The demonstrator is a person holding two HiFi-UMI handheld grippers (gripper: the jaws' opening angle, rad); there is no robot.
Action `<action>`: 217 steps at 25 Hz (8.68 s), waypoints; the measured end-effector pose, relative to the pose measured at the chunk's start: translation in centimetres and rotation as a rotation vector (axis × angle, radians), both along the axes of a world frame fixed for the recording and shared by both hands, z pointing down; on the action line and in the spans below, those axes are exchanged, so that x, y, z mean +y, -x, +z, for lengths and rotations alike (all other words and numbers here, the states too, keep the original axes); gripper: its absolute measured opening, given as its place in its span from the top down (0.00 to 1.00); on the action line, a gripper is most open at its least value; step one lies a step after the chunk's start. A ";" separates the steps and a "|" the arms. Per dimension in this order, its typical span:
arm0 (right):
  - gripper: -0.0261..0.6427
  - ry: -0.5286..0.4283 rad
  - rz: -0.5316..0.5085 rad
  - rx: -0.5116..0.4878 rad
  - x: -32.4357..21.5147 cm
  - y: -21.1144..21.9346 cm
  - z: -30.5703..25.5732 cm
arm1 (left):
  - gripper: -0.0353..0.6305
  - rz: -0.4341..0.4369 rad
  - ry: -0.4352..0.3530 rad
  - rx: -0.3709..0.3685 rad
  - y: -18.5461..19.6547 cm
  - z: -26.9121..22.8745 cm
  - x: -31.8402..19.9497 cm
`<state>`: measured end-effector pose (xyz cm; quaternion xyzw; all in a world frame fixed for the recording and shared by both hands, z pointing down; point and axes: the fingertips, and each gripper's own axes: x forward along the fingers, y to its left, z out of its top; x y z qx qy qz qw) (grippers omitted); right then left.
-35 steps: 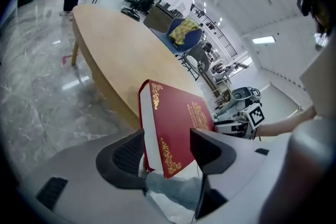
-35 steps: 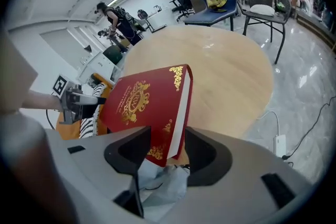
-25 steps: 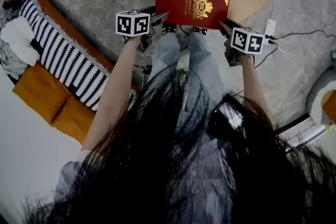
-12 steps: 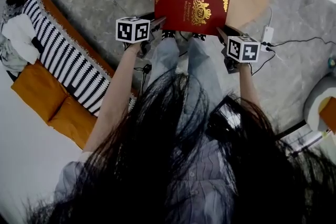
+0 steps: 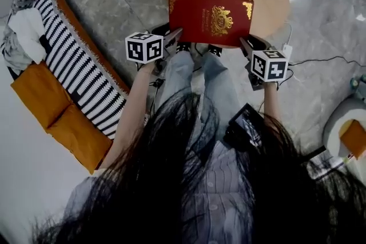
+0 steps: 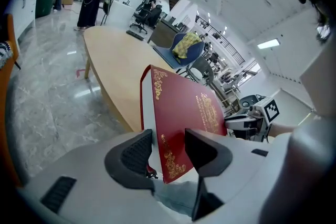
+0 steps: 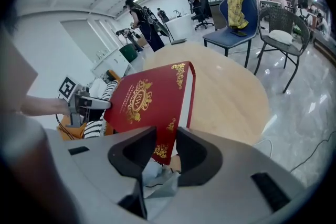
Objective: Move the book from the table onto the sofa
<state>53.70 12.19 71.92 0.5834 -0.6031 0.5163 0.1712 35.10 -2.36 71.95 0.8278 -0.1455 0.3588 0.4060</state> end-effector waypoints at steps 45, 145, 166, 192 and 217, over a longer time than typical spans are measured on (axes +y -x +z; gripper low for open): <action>0.77 -0.267 -0.586 0.070 -8.2 12.2 -23.3 | 0.65 -0.665 -0.303 0.079 17.3 -24.3 6.5; 0.77 0.014 -1.582 0.018 -43.0 98.1 4.6 | 0.65 -1.472 0.024 -0.089 92.8 4.2 -9.3; 0.75 -0.002 -1.477 0.050 -41.8 100.2 16.3 | 0.64 -1.506 0.307 -0.143 93.8 15.7 -6.5; 0.73 -0.214 -1.527 -0.155 -41.4 102.3 -2.9 | 0.64 -1.609 -0.075 0.127 86.4 -3.8 -15.6; 0.81 -0.421 -1.358 -0.301 -31.0 100.9 -25.4 | 0.64 -1.215 -0.515 0.022 83.3 -25.2 -8.0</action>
